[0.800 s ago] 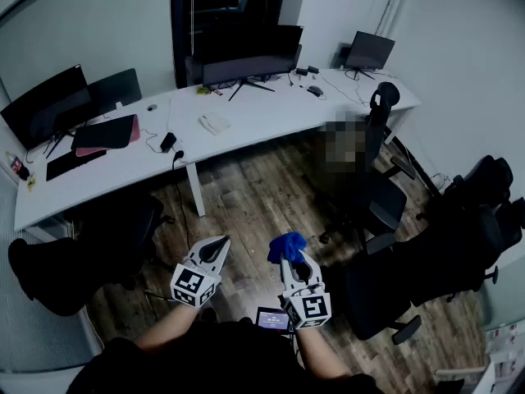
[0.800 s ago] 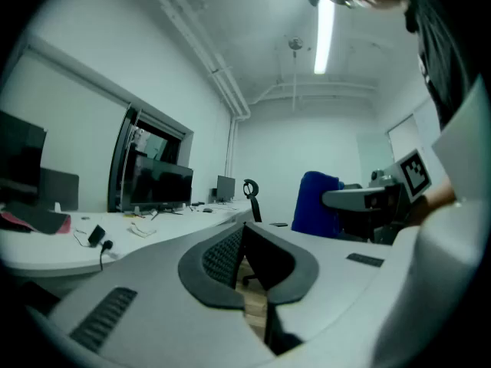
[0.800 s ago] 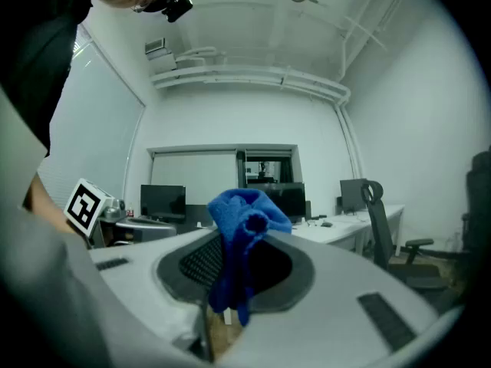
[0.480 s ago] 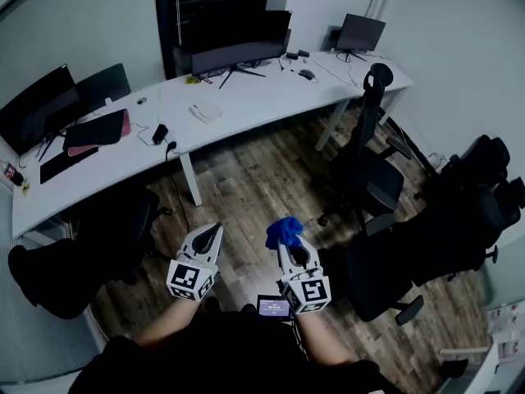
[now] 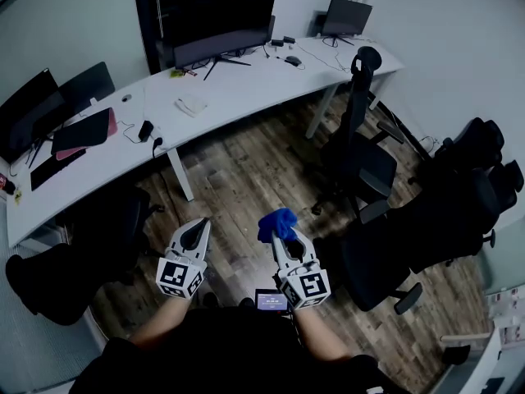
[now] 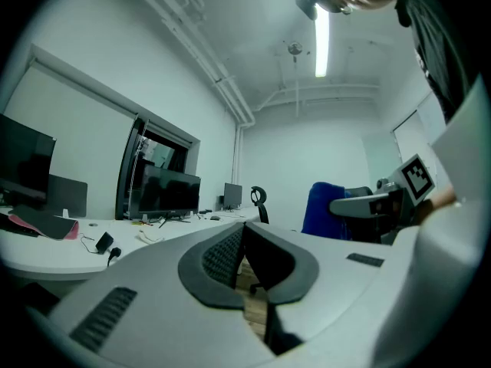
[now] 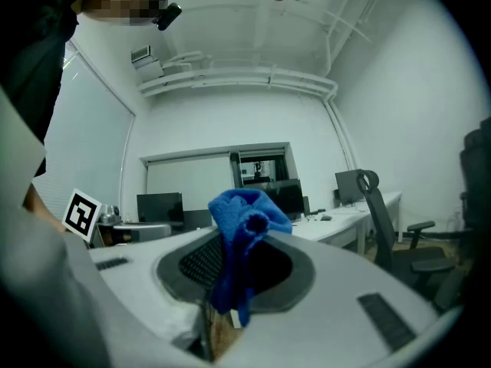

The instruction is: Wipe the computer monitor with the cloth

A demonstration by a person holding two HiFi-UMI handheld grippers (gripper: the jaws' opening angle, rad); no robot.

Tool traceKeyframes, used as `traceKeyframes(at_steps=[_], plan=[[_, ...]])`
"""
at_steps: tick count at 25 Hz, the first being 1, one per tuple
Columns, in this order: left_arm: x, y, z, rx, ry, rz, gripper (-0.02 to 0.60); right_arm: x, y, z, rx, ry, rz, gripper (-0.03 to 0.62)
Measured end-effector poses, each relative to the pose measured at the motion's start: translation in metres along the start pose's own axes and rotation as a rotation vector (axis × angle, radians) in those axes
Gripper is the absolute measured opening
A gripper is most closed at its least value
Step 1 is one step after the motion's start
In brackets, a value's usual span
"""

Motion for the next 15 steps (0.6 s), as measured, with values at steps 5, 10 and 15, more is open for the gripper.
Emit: traceKeyframes(at_steps=[5,10,15], plan=[[0.007,-0.011,-0.001,0.0,0.002,-0.03,-0.006,0.017,0.003,0.002,-0.004,0.027,0.002,0.083],[0.012,-0.026,0.0,-0.007,0.005,-0.049,-0.006,0.037,-0.003,0.008,-0.014,0.022,-0.015,0.083],[0.012,-0.043,0.001,-0.025,0.008,-0.049,-0.006,0.051,-0.013,0.009,-0.016,-0.021,-0.034,0.083]])
Point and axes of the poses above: the fingertips, and each gripper's own axes: y backward along the fingers, x to its right, z out of its underside, the point moved 5 cm from there along y, backward along the fingers, and after that the axes turned 12 degrees about -x, right-handed, at the moved point
